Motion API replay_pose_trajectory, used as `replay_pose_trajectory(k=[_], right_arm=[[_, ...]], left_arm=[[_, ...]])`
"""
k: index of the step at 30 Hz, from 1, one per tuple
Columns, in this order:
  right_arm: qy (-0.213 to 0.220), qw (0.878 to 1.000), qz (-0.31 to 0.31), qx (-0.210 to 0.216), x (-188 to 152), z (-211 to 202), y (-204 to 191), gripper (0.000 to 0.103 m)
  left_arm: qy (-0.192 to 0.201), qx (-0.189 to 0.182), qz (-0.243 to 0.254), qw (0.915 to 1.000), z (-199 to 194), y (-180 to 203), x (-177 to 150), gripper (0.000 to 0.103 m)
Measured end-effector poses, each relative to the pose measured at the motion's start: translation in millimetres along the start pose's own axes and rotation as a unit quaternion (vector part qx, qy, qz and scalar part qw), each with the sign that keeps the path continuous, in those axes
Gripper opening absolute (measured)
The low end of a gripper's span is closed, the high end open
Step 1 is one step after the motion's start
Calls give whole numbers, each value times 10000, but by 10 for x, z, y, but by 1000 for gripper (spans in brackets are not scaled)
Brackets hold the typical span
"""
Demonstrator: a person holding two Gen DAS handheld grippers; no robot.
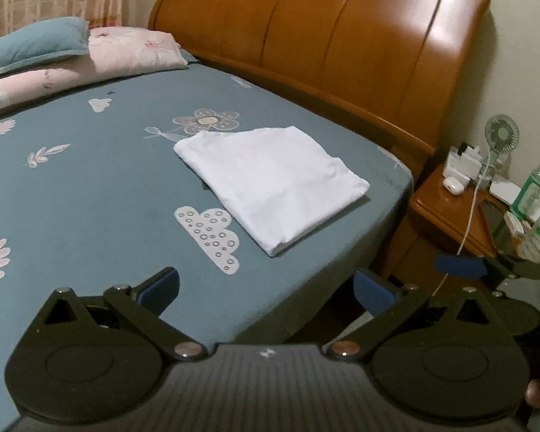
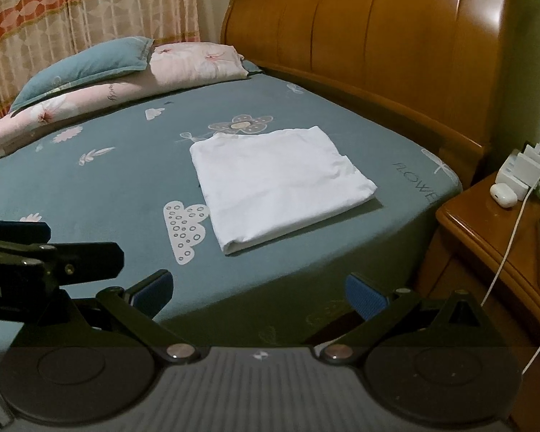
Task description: Fold clothes
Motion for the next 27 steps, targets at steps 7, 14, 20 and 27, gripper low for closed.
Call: replay_pose_trajectory(k=[7, 14, 20, 27], right_arm=[[-71, 9999, -59, -82, -22, 65, 29, 103], [-104, 9998, -127, -67, 12, 157, 66, 103], [-175, 9995, -261, 38, 73, 268, 44, 103], [-306, 9989, -307, 193, 50, 353, 15, 103]], left_arm=[[-135, -87, 29, 9999, 131, 69, -9, 102], [-126, -4, -100, 9999, 173, 34, 14, 102], [-118, 57, -223, 9997, 187, -18, 38, 102], [-141, 110, -216, 9996, 208, -47, 50, 102]])
Point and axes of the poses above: each gripper's, at about its wrist camera, not at the fingertips, and z roughly the way its jaws point, y to its right, x to its top, the point moved 2 cm from there along z, roughly the way its jaws point, and after that the axes turned 15 degrees about y, right-handed, at the moved point
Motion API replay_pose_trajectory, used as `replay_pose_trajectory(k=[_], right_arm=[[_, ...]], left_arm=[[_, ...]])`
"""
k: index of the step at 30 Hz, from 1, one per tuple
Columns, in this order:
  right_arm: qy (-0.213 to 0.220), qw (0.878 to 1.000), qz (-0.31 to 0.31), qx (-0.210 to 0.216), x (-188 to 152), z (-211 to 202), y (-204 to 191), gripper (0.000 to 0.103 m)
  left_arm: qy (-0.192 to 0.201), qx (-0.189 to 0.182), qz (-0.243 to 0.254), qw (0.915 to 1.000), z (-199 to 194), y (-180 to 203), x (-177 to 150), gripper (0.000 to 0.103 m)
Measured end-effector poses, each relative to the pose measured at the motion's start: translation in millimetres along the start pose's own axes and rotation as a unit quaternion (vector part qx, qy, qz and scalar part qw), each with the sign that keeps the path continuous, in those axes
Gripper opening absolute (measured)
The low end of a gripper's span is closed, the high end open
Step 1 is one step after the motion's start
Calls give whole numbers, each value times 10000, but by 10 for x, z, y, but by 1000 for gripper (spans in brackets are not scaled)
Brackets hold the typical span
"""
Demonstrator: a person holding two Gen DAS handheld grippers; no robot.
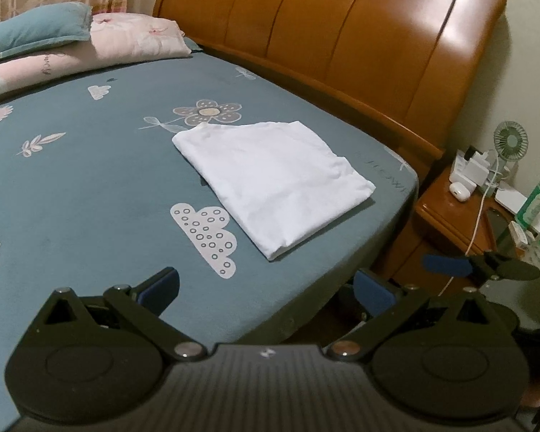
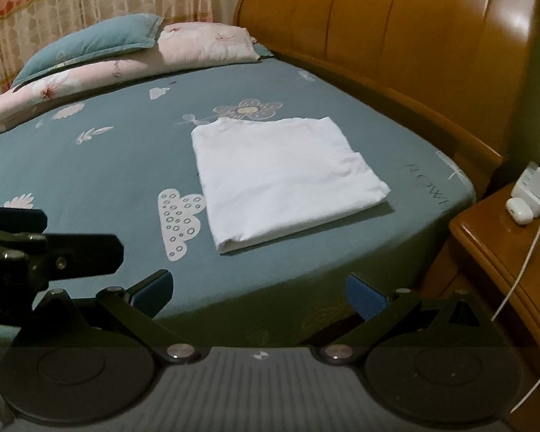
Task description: Fold clothes
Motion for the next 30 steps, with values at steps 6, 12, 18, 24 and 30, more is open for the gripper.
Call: replay_pose_trajectory(k=[6, 12, 18, 24, 30], right_arm=[[-113, 9998, 3, 186, -22, 34, -21, 103], [-204, 9990, 77, 381, -35, 43, -19, 103], [-196, 9992, 101, 339, -33, 39, -15, 103], [-176, 9993, 93, 319, -34, 20, -19, 103], [-146, 9994, 108, 295, -33, 16, -15, 103]], left_arm=[[-41, -4, 5, 10000, 17, -16, -9, 102], [-57, 5, -9, 10000, 16, -17, -15, 102], [-65, 31, -1, 10000, 17, -21, -18, 102], [-65, 74, 47, 9999, 18, -9, -26, 102], [4, 90, 58, 9999, 8, 3, -55, 102]])
Point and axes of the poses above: each gripper's, at about its wrist camera, not at the fingertips, and z roughly the way its jaws point, y to its right, x to its top, the point moved 2 cm from there along z, roughly the way its jaws point, and after that the axes turned 15 degrees about y, right-handed, at the moved point
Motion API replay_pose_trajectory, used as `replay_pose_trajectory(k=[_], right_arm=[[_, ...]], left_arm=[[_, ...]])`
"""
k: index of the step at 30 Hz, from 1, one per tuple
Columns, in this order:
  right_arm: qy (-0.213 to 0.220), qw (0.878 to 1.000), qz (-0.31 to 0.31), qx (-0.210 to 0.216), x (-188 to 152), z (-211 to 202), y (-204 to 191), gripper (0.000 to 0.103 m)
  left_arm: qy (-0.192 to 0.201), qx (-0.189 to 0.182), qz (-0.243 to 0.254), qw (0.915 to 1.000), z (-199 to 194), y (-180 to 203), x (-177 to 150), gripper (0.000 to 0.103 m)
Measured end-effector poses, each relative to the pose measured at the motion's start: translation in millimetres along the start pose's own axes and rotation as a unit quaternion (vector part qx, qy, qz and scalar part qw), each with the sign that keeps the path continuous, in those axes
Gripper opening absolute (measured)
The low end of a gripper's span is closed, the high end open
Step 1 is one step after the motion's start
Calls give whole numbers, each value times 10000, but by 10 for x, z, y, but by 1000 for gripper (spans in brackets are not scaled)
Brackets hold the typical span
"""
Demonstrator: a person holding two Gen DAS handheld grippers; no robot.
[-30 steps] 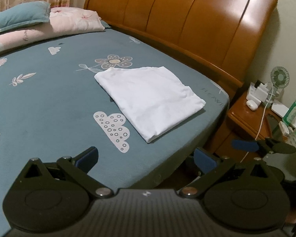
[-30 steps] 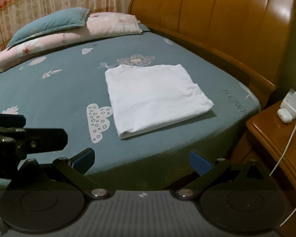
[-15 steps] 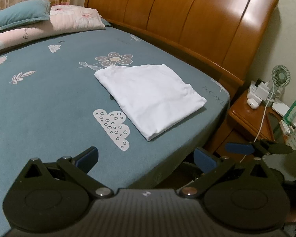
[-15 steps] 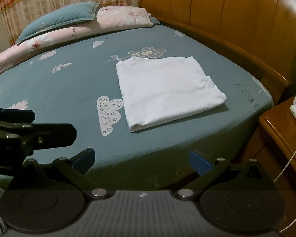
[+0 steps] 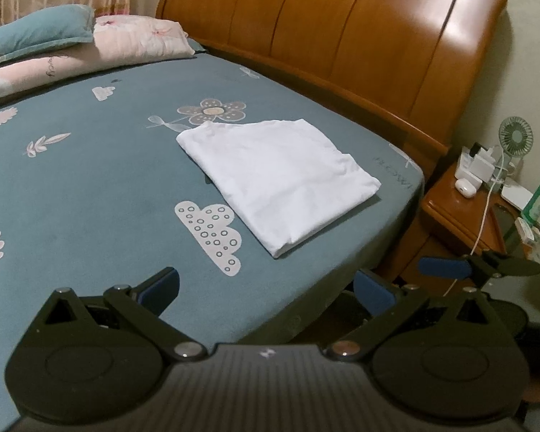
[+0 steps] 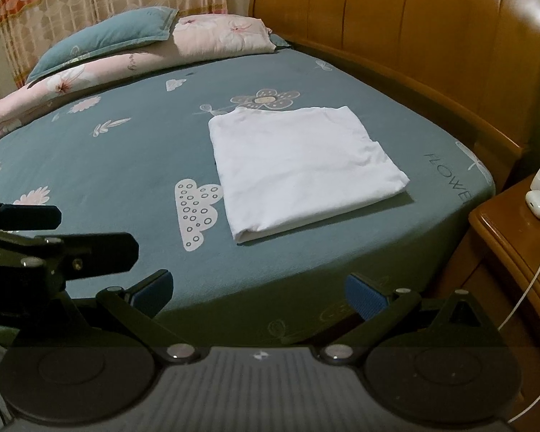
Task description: Fold clothes
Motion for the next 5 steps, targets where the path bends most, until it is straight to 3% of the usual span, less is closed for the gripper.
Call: replay_pose_trajectory(k=[5], right_arm=[[-20, 10000, 27, -7, -4, 8, 13, 103]], left_arm=[[-6, -37, -45, 10000, -3, -20, -15, 102]])
Point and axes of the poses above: each gripper's, at about its wrist camera, not at the fingertips, and z roughly the way its jaws point, y to its right, x to its top, the point moved 2 cm from there along z, roughly the way its jaws point, and after that the axes turned 15 degrees about y, right-handed, at the moved point
